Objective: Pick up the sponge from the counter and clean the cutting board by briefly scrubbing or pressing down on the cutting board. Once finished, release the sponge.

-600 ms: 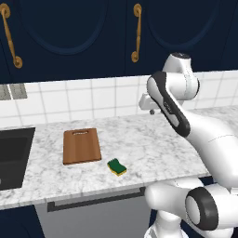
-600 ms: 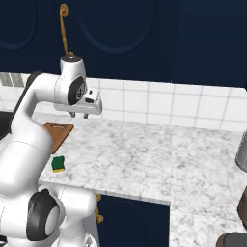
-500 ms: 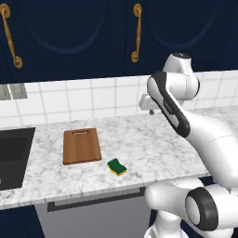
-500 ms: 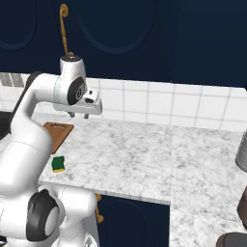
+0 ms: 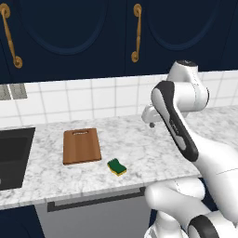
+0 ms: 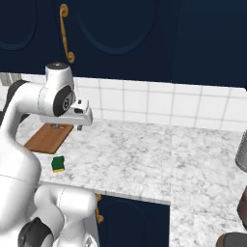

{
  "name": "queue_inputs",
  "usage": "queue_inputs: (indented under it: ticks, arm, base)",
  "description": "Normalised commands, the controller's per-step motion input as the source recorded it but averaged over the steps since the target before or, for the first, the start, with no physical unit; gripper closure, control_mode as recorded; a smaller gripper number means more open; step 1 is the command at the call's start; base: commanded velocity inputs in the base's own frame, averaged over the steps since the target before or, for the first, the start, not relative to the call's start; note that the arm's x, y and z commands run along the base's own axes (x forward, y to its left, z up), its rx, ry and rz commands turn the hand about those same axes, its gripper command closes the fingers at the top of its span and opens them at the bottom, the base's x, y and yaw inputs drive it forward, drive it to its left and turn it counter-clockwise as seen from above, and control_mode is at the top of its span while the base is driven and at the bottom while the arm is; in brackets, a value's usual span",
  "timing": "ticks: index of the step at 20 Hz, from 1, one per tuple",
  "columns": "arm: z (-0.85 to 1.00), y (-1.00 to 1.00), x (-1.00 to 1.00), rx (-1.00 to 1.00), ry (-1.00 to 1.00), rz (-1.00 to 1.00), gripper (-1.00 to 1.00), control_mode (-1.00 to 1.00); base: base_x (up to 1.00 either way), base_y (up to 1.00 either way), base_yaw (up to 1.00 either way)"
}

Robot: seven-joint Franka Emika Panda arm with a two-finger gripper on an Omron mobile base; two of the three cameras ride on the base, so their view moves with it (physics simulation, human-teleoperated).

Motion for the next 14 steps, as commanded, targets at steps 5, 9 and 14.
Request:
queue_inputs:
  ticks: [5,9,14]
  arm:
    - [-0.39,0.58,-0.07,-0.05,-0.01,0.15,-1.0,-1.0]
    - [-0.47,0.68,0.19,-0.06,0.0,0.2,-1.0,-1.0]
    - [-0.49,0.51,0.42,-0.04,0.0,0.21,-1.0,-1.0]
  base:
    - [0.0,0.0,0.0]
    - [0.0,0.0,0.0]
    - [0.0,0.0,0.0]
